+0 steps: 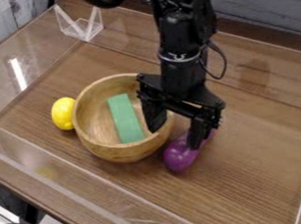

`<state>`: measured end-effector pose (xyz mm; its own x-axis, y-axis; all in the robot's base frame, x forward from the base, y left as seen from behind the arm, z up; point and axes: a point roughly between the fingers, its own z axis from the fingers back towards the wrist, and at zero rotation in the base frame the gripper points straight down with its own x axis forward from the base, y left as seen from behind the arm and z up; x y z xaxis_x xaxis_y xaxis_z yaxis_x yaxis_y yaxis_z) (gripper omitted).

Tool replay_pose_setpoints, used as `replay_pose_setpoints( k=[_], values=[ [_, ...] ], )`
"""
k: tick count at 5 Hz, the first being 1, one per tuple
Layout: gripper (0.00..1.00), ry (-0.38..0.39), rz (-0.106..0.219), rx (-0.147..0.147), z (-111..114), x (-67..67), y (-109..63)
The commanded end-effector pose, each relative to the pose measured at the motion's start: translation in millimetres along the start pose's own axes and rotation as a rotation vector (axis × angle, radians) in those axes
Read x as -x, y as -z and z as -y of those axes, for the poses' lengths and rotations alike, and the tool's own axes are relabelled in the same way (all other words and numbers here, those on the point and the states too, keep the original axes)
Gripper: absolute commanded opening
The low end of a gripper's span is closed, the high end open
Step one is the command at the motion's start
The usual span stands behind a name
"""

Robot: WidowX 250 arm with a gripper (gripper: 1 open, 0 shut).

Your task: Put the purple eggplant in the brown bowl

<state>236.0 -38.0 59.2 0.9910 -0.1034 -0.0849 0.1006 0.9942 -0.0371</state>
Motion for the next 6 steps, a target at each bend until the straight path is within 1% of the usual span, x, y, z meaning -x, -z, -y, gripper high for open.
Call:
replay_pose_setpoints(
  k=[1, 3, 6],
  values=[
    [1.0, 0.011, 0.046, 0.004, 6, -5.2, -1.7],
    [1.0, 0.012, 0.061, 0.015, 8, -10.7, 13.9],
    [1.0, 0.005, 0.068, 0.028, 8, -23.4, 32.9]
  ],
)
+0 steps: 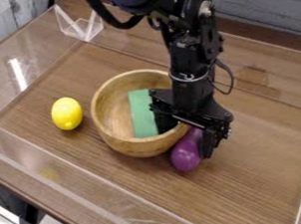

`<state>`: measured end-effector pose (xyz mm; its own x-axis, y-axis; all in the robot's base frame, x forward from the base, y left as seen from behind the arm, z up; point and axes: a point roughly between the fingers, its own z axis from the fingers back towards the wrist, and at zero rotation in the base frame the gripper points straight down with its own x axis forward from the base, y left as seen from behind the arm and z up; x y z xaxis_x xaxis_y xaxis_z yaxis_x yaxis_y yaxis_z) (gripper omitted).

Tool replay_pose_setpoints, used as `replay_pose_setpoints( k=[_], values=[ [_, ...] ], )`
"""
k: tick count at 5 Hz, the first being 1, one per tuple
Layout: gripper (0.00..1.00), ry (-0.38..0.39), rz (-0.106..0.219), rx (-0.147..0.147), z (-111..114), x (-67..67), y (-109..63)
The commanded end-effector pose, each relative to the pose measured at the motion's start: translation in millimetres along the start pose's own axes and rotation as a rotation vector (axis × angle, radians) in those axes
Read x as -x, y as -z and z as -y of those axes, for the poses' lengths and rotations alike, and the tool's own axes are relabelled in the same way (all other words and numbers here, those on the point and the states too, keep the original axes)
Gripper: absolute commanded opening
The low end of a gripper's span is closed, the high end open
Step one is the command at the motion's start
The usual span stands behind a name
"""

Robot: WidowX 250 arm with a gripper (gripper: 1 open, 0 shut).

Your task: Put the purple eggplant in the brown bowl

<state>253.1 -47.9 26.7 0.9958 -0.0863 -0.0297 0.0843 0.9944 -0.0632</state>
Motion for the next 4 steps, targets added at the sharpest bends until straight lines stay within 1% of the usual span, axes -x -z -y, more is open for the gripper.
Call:
replay_pose_setpoints(
  k=[1, 4],
  values=[
    [1.0, 0.019, 0.01, 0.007, 0.5, -4.8, 8.4],
    [1.0, 0.022, -0.006, 0.017, 2.4, -5.5, 16.0]
  ],
)
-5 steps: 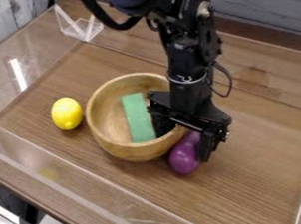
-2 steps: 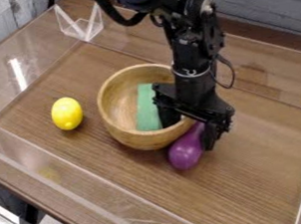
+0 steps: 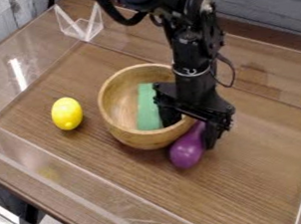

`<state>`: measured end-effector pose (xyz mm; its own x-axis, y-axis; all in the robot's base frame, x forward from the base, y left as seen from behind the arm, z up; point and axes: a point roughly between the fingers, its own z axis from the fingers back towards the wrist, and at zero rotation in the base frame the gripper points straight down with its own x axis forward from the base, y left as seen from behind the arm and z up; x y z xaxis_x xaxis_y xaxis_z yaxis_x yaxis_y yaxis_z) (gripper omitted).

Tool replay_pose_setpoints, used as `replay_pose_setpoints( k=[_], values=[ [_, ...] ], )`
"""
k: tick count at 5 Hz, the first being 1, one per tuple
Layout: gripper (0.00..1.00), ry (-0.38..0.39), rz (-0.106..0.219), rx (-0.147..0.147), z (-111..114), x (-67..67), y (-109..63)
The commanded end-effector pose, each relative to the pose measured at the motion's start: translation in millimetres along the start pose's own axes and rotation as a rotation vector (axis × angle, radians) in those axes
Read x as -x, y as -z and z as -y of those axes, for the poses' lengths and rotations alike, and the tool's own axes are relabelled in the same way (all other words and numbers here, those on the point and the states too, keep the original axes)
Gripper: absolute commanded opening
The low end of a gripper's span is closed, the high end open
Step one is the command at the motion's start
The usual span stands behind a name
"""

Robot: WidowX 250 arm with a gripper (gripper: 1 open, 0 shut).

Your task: Put the purple eggplant in the brown bowl

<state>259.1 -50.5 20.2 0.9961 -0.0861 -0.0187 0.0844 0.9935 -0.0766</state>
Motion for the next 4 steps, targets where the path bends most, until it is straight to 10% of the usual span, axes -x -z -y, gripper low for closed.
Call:
replay_pose_setpoints(
  k=[1, 4],
  values=[
    [1.0, 0.022, -0.025, 0.007, 1.4, 1.4, 10.6],
    [1.0, 0.023, -0.053, 0.016, 3.1, 2.9, 12.6]
  ],
)
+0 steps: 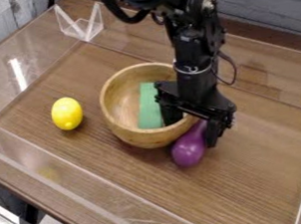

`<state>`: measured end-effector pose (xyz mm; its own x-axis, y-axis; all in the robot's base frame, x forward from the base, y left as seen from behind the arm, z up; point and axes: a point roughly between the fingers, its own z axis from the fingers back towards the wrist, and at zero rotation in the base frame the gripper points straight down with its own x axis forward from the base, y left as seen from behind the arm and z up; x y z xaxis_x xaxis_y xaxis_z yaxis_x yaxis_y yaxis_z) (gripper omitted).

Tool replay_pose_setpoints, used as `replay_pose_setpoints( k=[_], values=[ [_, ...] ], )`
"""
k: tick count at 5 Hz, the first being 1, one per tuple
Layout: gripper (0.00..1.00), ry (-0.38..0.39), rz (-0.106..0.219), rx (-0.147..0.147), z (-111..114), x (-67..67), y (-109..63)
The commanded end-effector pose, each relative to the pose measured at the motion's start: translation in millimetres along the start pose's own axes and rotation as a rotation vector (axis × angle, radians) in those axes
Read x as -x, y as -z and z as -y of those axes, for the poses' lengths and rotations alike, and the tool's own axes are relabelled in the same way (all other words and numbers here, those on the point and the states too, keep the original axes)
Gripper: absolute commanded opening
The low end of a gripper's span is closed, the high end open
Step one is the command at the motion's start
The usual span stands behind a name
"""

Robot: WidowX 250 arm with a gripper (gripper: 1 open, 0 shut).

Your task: Put the purple eggplant in the brown bowl

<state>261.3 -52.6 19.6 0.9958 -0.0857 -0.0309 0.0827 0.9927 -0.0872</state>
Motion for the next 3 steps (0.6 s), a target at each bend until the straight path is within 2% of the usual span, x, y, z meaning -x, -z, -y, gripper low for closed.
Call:
replay_pose_setpoints(
  k=[1, 3],
  values=[
    [1.0, 0.02, -0.045, 0.002, 1.8, 4.4, 12.4],
    [1.0, 0.012, -0.053, -0.002, 3.2, 3.3, 12.9]
  ],
)
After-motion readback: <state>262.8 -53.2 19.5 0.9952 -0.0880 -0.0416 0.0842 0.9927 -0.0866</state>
